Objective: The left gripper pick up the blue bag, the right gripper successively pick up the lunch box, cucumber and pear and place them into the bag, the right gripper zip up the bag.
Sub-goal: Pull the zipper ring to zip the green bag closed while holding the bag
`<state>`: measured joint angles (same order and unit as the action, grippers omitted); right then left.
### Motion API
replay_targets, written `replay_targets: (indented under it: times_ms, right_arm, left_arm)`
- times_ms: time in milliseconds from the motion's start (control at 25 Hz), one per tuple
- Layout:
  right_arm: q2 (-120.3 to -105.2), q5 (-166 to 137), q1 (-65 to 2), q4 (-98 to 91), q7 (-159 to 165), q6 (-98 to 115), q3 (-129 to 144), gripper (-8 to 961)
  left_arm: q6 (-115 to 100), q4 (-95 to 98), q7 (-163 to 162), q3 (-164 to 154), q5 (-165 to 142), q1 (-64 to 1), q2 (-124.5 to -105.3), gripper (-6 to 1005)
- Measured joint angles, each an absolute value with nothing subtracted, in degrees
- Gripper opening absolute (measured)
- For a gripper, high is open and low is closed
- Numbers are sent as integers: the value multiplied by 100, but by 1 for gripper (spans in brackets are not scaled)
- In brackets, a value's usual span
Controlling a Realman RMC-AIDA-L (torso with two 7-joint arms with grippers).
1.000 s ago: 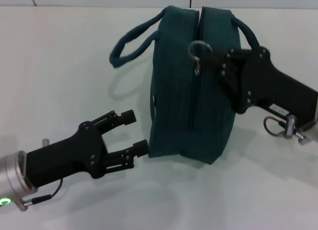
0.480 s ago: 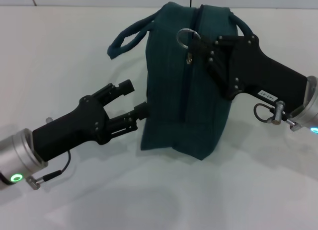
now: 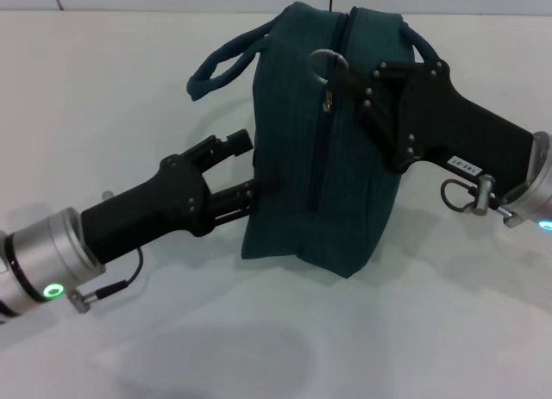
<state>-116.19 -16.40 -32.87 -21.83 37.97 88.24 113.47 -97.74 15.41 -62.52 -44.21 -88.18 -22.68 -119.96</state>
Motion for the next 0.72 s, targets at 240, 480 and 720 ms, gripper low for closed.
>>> replay_targets:
  times_ms: [240,480,720]
  right_arm:
    - [-11619,-1638,-3287,-2174,3792,8815,11346,49]
    - [-11619,-1634,-3300,-2175,3790,8759,11329,50]
    - [-11619,-1634,-3301,-2175,3792,8753,11313,51]
  left_arm:
    - [-9750,1538,-6295,-4421,-8817,-2407,-11997,824]
    - [-9709,1494,-6334,-4420,-8814,-2526,-11997,763]
    - [-9706,1396,-6411,-4397,-8766,-2567,-11997,632]
